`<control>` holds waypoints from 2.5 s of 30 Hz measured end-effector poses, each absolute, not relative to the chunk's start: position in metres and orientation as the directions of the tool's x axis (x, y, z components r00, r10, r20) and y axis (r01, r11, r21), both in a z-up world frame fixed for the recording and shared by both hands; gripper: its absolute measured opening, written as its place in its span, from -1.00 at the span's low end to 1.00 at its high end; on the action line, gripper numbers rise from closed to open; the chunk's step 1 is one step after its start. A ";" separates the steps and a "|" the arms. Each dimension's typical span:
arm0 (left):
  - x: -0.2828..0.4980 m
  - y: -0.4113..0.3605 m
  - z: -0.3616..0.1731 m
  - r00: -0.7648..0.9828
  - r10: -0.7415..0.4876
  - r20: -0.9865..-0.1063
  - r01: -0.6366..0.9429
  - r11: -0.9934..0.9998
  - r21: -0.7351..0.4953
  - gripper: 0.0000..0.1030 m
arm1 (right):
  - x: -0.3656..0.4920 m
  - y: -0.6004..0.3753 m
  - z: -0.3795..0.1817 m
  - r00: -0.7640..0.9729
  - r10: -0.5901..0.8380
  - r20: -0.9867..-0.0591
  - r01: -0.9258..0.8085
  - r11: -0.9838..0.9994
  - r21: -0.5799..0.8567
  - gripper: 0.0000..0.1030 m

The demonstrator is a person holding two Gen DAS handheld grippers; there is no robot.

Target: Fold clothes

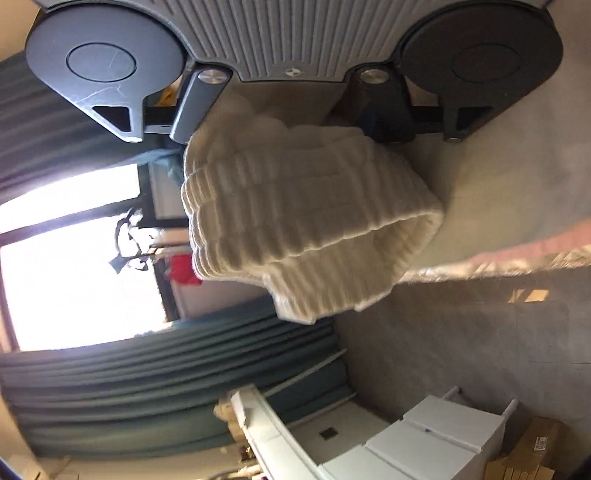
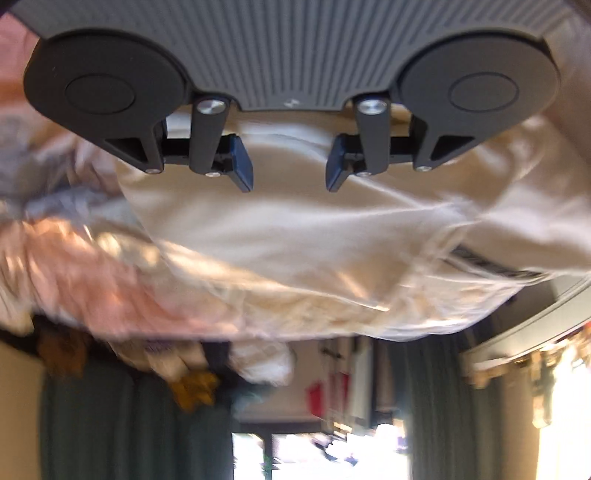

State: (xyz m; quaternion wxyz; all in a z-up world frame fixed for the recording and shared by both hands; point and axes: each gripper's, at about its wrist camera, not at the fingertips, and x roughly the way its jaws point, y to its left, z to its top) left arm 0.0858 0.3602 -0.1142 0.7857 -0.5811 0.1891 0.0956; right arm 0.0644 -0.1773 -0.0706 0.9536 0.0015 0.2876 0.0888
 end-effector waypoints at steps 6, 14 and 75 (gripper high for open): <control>0.090 0.337 -0.069 0.919 0.022 -0.395 -0.341 0.547 -0.764 -0.28 | 0.074 -0.165 -0.094 0.760 0.212 -0.615 -0.204 0.975 0.084 -0.10; 0.088 0.207 0.045 0.964 0.134 -0.230 -0.224 0.875 -0.428 -0.29 | 0.073 -0.193 -0.072 0.725 0.301 -0.620 -0.151 0.947 0.283 -0.12; 0.089 -0.083 -0.096 0.782 -0.369 -0.502 0.563 0.765 0.314 0.15 | 0.178 -0.383 -0.093 0.644 0.619 -0.448 -0.062 0.626 0.777 0.50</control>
